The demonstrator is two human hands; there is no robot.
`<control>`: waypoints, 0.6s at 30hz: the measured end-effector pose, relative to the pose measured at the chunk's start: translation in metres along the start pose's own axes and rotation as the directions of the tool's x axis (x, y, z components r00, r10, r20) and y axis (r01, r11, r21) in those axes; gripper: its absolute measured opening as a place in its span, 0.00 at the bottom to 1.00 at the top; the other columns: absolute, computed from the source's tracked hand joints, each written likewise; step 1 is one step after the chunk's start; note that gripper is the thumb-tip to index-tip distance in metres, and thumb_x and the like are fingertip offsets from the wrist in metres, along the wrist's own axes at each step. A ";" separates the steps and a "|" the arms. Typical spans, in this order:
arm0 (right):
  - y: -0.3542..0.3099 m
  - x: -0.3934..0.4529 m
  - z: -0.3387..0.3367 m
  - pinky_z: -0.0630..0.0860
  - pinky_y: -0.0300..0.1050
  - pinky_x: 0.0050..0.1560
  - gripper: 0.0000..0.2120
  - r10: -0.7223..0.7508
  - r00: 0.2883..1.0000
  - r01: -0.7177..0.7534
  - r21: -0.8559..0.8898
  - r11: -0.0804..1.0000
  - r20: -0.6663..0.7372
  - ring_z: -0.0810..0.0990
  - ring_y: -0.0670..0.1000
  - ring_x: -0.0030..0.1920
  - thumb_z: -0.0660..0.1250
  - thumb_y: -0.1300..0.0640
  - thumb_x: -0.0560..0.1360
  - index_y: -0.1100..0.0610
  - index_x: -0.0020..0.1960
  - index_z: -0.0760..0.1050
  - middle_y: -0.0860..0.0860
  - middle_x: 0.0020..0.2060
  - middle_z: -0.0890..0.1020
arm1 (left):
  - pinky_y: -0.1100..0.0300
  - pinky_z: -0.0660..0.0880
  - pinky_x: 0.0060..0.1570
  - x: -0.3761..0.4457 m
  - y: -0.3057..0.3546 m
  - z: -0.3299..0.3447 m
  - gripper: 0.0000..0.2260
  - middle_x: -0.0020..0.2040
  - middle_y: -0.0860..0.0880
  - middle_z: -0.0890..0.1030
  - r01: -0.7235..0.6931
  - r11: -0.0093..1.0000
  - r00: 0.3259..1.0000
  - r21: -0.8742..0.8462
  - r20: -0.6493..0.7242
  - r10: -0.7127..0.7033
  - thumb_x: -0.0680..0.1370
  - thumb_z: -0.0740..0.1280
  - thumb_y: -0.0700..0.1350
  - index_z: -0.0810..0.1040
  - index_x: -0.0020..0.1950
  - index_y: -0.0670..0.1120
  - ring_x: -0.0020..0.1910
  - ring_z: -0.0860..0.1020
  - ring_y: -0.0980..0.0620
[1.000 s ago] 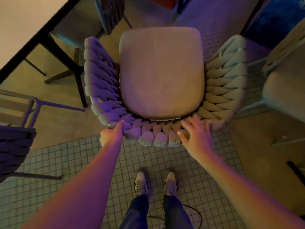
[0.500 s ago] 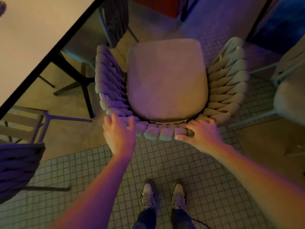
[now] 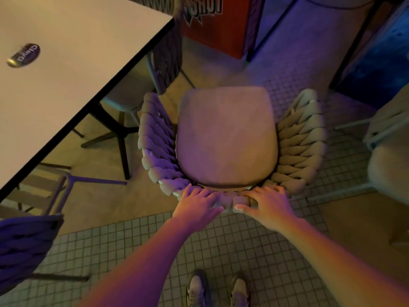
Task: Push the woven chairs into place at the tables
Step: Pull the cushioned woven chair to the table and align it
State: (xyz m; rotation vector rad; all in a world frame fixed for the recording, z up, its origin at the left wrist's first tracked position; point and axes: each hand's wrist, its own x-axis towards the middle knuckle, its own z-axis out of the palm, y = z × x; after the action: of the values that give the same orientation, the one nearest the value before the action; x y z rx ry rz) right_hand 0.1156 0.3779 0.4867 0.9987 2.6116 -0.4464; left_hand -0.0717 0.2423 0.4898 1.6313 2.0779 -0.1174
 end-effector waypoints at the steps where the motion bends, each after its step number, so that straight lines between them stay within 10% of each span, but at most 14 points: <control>1: 0.001 0.000 -0.001 0.61 0.53 0.64 0.35 0.007 1.000 -0.007 0.032 0.999 0.028 0.72 0.50 0.63 0.43 0.24 0.68 0.39 0.65 0.70 0.42 0.61 0.78 | 0.46 0.47 0.73 0.000 -0.003 -0.007 0.25 0.70 0.53 0.72 0.027 1.000 1.000 -0.012 -0.002 -0.027 0.77 0.53 0.64 0.70 0.69 0.55 0.72 0.65 0.49; 4: 0.016 0.009 -0.014 0.60 0.54 0.70 0.28 0.087 0.996 -0.083 0.128 0.988 -0.021 0.69 0.52 0.67 0.53 0.34 0.74 0.45 0.70 0.67 0.47 0.66 0.75 | 0.45 0.55 0.71 0.003 -0.026 -0.034 0.23 0.69 0.50 0.71 0.218 0.975 0.971 -0.038 -0.090 -0.220 0.76 0.56 0.62 0.70 0.68 0.54 0.70 0.68 0.47; 9: 0.072 0.040 -0.049 0.74 0.56 0.60 0.27 0.380 0.875 -0.292 0.300 0.908 -0.300 0.74 0.60 0.62 0.69 0.49 0.71 0.55 0.68 0.70 0.57 0.63 0.77 | 0.41 0.70 0.61 0.013 -0.097 -0.078 0.21 0.66 0.40 0.71 0.613 0.689 0.711 -0.387 -0.111 -0.695 0.75 0.61 0.53 0.70 0.66 0.47 0.64 0.70 0.35; 18: 0.138 0.117 -0.089 0.68 0.58 0.63 0.32 0.599 0.741 -0.438 0.457 0.774 -0.304 0.70 0.68 0.64 0.73 0.61 0.68 0.63 0.69 0.67 0.68 0.63 0.71 | 0.45 0.73 0.53 0.089 -0.181 -0.100 0.27 0.67 0.36 0.72 0.641 0.453 0.570 -0.620 -0.010 -0.821 0.75 0.64 0.52 0.64 0.71 0.42 0.62 0.74 0.33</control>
State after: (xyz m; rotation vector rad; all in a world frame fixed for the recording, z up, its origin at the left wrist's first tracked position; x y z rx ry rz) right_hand 0.1115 0.5790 0.4974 2.1181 2.4563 -0.6165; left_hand -0.2875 0.3069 0.4978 0.2855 2.5988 0.4641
